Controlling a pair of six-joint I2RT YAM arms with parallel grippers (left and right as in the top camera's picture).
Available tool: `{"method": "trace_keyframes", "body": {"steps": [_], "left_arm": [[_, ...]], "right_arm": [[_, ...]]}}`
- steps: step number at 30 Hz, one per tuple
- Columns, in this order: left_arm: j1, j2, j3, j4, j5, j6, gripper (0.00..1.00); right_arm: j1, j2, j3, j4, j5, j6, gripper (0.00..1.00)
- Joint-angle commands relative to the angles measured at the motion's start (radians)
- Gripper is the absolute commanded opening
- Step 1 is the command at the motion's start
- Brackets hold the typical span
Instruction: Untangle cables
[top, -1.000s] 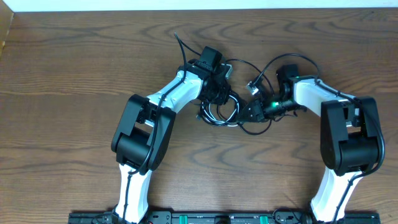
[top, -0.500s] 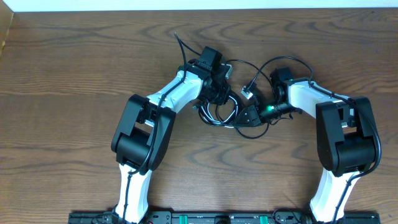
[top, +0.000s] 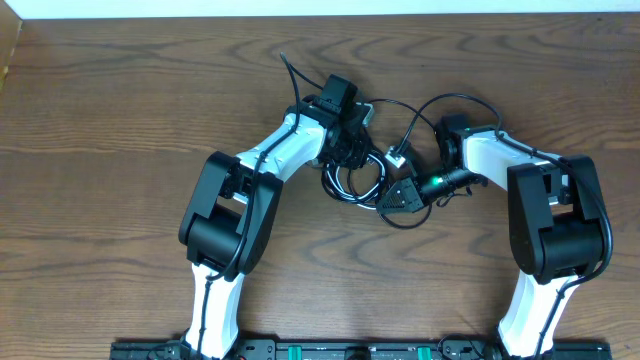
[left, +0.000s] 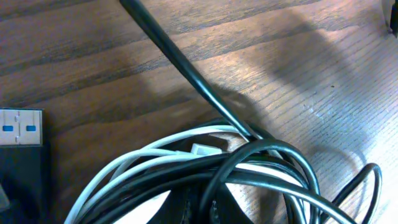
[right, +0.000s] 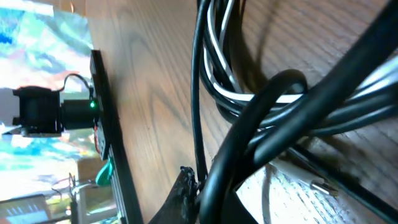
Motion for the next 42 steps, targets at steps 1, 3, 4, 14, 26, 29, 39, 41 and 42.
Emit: {"method": "trace_keyframes", "body": {"steps": [1,3,4,14,26,29,39,41,42], "left_arm": [[0.011,0.008,-0.004,0.006,-0.031,-0.005,0.07],[0.019,0.008,-0.004,0.006,-0.033,-0.005,0.08],[0.024,0.008,-0.004,0.006,-0.032,-0.006,0.08],[0.057,0.008,-0.004,0.005,-0.033,-0.035,0.07],[0.057,0.008,-0.004,0.005,-0.032,-0.039,0.07],[0.057,0.008,-0.004,0.002,-0.032,-0.039,0.07],[0.057,0.008,-0.004,0.002,-0.032,-0.04,0.08],[0.057,0.008,-0.004,0.002,-0.032,-0.04,0.07],[0.057,0.008,-0.004,0.001,-0.032,-0.04,0.07]], "right_arm": [[0.0,-0.024,-0.003,-0.017,-0.034,-0.057,0.01],[-0.011,-0.028,0.004,-0.041,-0.067,-0.076,0.01],[-0.015,-0.033,0.005,-0.055,-0.089,-0.098,0.01],[-0.025,-0.192,0.009,-0.143,-0.158,-0.248,0.01],[-0.025,-0.555,0.012,0.038,-0.158,-0.104,0.01],[-0.024,-0.623,0.012,0.097,-0.16,-0.105,0.01],[-0.024,-0.763,0.012,0.324,-0.159,0.04,0.01],[-0.024,-0.771,0.012,0.365,-0.16,0.084,0.01],[-0.024,-0.772,0.012,0.385,-0.16,0.098,0.01]]}}
